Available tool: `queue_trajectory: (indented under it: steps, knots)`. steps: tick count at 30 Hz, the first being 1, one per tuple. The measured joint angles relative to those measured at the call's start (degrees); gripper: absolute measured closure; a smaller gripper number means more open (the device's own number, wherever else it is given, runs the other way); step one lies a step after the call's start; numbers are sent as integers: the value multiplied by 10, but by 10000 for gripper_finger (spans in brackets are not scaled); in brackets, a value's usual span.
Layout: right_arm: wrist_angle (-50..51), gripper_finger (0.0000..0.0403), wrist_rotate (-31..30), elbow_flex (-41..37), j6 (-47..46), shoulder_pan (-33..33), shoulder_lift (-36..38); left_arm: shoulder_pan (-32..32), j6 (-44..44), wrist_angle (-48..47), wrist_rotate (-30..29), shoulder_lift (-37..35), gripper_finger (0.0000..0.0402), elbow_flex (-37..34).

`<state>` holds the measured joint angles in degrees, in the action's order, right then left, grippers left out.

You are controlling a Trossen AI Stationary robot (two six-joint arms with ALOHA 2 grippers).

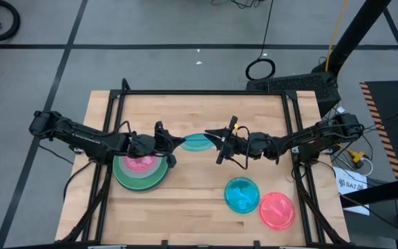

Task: Stack plastic plates
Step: Stack the top light blue plate on top of the light pink plate

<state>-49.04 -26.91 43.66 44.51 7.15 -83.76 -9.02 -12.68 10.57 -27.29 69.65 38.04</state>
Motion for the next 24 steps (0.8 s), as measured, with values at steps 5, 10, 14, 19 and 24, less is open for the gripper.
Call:
queue_trajectory:
  steps: [5,10,14,19,24]
  knots:
    - [-9,305,-34,0,-4,0,0,1,-9,-10,-5,-7,392,0]
    - [-21,272,-66,0,-17,-1,2,10,-52,-95,-31,-54,392,0]
    - [-36,255,-69,0,-30,-2,3,21,-95,-186,-34,-108,393,-1]
    - [-44,248,-65,0,-33,-4,3,27,-146,-281,-33,-162,393,-1]
    - [-50,248,-76,0,-35,-4,3,23,-159,-309,-22,-194,393,-1]
